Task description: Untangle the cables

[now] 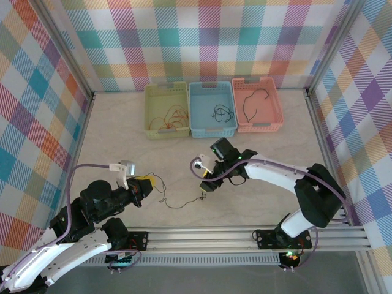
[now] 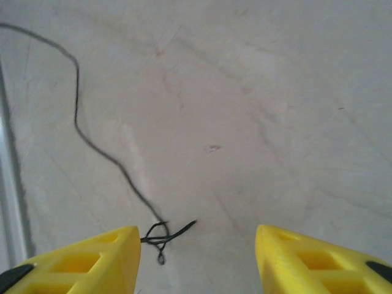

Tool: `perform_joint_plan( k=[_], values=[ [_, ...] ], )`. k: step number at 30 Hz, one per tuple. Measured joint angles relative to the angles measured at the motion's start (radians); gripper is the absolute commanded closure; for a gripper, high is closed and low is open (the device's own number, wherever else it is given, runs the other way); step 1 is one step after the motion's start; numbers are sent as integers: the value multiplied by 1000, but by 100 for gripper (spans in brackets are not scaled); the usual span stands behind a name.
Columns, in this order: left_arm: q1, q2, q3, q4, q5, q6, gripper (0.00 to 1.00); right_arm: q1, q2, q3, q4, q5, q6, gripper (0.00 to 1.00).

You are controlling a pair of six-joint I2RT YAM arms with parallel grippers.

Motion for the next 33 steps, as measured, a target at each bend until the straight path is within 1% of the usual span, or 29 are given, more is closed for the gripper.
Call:
perform_joint_plan(
  k=[4, 9, 17, 29, 33],
  values=[
    [0, 0, 0, 0, 0, 0, 100, 13, 52, 66, -82, 6, -53, 46],
    [0, 0, 0, 0, 0, 0, 100, 23, 95, 68, -117, 1, -116, 51],
    [0, 0, 0, 0, 2, 0, 100, 32, 123, 68, -123, -49, -214, 56],
    [0, -11, -3, 0, 2, 0, 100, 57, 196, 73, -125, -45, -336, 60],
    [0, -13, -3, 0, 3, 0, 100, 59, 204, 77, -125, -27, -358, 64]
  ],
)
